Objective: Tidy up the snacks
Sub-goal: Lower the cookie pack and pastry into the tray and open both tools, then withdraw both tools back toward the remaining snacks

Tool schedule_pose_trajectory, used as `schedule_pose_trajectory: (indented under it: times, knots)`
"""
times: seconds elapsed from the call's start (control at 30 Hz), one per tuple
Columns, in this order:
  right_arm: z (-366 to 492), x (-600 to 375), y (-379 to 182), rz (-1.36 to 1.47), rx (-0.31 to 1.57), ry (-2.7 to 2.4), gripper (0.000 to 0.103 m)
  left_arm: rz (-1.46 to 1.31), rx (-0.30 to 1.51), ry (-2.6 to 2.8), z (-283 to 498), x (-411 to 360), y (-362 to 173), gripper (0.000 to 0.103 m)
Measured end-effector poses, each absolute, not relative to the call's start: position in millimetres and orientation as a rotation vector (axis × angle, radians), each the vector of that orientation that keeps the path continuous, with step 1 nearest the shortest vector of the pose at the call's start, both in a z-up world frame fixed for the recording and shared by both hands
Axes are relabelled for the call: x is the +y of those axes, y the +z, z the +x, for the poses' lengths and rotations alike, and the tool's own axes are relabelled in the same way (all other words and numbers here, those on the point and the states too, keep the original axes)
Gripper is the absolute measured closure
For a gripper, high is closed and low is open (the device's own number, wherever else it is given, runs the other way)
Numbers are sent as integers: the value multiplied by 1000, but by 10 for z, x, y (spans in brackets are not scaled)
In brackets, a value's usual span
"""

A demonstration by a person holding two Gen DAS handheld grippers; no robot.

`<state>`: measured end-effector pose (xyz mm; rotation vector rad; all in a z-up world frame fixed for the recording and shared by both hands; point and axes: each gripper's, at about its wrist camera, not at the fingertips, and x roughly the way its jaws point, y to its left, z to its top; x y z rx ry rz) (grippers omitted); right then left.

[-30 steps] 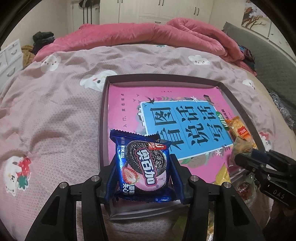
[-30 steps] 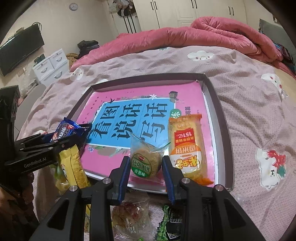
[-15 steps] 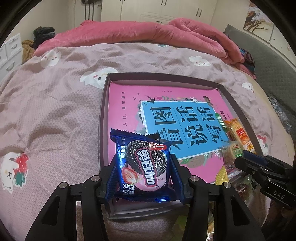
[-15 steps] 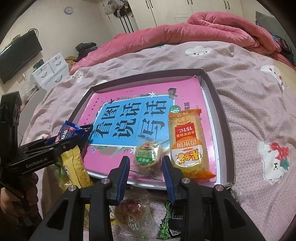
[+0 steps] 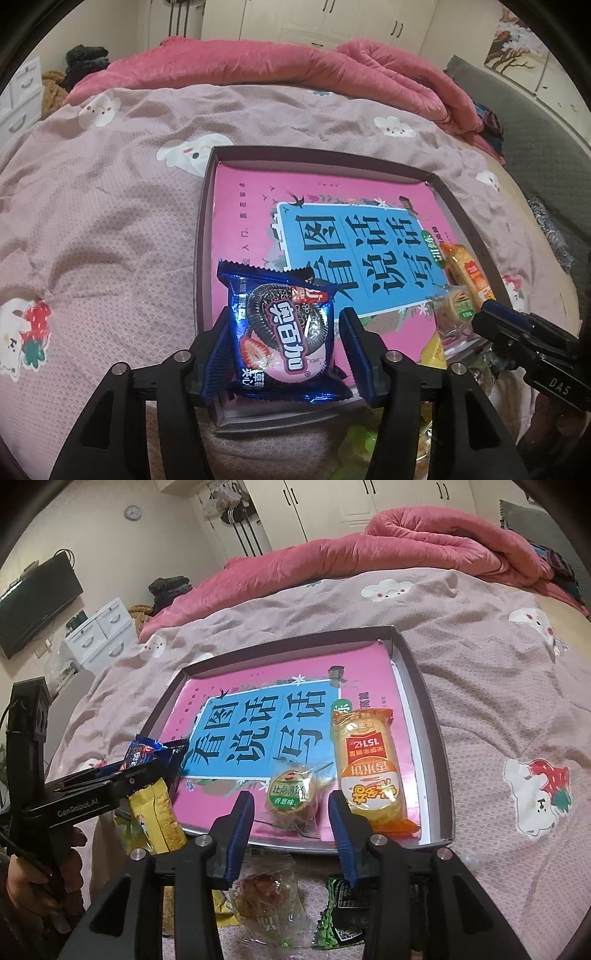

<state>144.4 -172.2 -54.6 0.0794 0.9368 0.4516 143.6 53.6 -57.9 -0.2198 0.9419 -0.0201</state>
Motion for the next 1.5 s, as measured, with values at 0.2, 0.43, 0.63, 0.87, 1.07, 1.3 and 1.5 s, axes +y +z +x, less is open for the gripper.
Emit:
schedule_pose_trajectory:
  times: [0.2,0.43,0.63,0.87,1.07,1.3,1.5]
  knots:
    - [1429,-1735,-516,83,924,448,61,-238,934,-9,1426,588,-543,34]
    - [1419,-1750,-475,87,908,443,60,-247,905,-4,1391,621,-456,32]
    - [1393,-1772,-405,92,876,448,53,-268,879,-5,1343,659,-346,28]
    - [1371,-1832,-326,105,843,446,50,-266,854,-4,1258,654,-219,27]
    - [1336,-1914,-236,124,812,438,47,-262,831,-10,1179,638,-118,26]
    - [1256,-2031,-68,138,751,427,42,-264,813,-13,1076,639,-24,26]
    - [1188,-2117,51,155,720,411,39,-258,799,-24,994,619,61,26]
